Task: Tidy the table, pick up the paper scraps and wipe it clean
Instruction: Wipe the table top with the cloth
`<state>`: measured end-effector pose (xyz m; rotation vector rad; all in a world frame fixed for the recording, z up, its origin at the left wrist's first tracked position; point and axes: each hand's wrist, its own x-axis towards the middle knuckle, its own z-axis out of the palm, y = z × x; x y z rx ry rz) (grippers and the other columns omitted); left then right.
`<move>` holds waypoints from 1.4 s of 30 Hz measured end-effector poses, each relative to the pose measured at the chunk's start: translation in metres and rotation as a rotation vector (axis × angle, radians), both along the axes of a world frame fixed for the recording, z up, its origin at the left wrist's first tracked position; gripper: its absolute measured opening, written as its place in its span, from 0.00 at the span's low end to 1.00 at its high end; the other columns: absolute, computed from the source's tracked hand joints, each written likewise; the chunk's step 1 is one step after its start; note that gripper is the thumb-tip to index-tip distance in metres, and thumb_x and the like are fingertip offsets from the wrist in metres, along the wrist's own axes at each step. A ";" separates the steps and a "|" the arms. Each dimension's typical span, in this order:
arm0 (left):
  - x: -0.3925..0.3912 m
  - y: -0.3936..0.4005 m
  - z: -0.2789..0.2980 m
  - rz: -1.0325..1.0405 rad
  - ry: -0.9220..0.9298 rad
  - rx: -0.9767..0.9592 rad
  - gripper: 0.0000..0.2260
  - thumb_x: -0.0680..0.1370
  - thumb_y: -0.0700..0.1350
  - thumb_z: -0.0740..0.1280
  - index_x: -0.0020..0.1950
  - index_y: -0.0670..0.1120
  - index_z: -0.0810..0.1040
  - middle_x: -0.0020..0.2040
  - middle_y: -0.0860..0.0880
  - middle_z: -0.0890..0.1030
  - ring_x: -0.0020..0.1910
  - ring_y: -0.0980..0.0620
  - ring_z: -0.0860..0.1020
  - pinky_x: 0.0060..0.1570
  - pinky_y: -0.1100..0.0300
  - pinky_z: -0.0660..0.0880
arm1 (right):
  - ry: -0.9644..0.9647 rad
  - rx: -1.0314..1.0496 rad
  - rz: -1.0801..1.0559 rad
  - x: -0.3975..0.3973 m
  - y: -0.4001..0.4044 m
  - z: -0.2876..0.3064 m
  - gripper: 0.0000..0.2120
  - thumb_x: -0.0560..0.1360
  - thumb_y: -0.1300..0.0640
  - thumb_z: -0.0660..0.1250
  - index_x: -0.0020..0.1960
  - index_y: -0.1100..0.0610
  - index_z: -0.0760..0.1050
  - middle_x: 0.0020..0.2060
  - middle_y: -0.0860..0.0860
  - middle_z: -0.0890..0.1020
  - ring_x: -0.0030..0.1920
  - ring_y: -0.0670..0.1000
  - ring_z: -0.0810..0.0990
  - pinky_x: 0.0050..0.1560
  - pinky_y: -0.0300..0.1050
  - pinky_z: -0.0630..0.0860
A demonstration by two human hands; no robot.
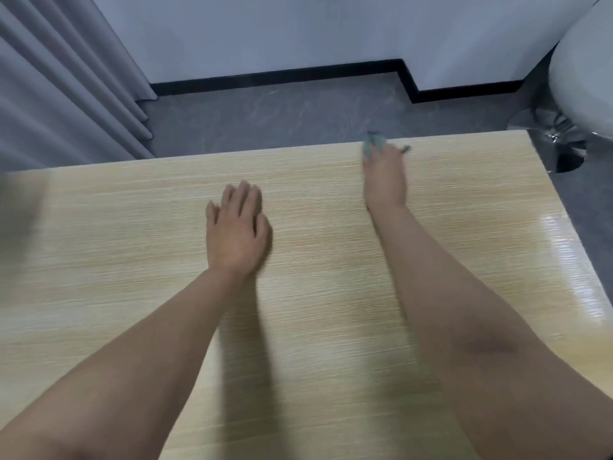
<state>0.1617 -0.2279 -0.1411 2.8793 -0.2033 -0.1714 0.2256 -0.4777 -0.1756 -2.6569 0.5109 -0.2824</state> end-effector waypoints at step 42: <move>0.000 0.020 -0.016 -0.056 -0.008 -0.039 0.24 0.81 0.52 0.47 0.77 0.51 0.54 0.78 0.53 0.51 0.77 0.53 0.45 0.75 0.49 0.42 | -0.030 0.007 0.428 -0.047 0.064 0.021 0.18 0.81 0.58 0.56 0.70 0.56 0.68 0.70 0.52 0.69 0.69 0.52 0.65 0.70 0.37 0.53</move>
